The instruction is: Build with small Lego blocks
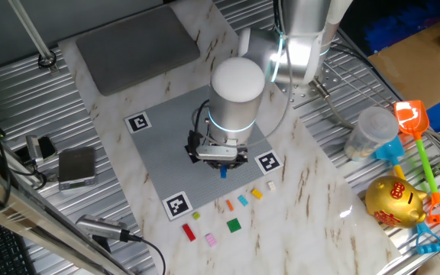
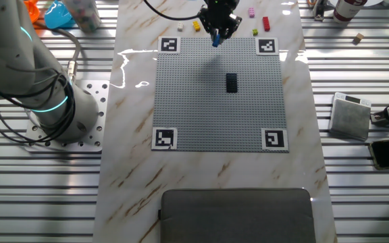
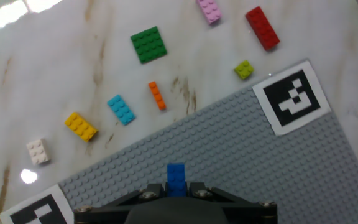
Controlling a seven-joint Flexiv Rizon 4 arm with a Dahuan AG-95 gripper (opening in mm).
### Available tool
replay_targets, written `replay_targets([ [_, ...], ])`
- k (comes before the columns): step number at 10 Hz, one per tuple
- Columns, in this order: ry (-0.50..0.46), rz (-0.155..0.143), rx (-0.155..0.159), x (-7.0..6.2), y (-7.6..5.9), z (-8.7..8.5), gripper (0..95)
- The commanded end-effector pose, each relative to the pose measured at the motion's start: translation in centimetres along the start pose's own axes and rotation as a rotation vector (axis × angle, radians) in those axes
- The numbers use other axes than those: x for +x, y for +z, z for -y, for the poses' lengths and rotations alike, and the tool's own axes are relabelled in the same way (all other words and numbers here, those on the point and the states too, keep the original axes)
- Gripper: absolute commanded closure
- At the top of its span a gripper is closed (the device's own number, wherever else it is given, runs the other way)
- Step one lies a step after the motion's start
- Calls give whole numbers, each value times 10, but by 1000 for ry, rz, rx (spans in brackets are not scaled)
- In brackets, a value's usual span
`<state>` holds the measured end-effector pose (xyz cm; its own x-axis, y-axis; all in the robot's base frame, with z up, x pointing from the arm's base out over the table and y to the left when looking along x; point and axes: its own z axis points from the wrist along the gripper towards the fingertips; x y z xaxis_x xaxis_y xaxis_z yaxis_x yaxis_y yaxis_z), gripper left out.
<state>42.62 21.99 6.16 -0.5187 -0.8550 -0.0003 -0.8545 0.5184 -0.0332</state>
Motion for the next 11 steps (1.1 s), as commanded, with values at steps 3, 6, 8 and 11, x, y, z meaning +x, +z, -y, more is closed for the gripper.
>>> replay_targets([
  [3,141,9,12,0,1,0,950],
  [6,87,9,26,28,-4,51,950],
  [8,61,14,29,44,0,72,950],
  [11,33,18,30,62,5,85,950],
])
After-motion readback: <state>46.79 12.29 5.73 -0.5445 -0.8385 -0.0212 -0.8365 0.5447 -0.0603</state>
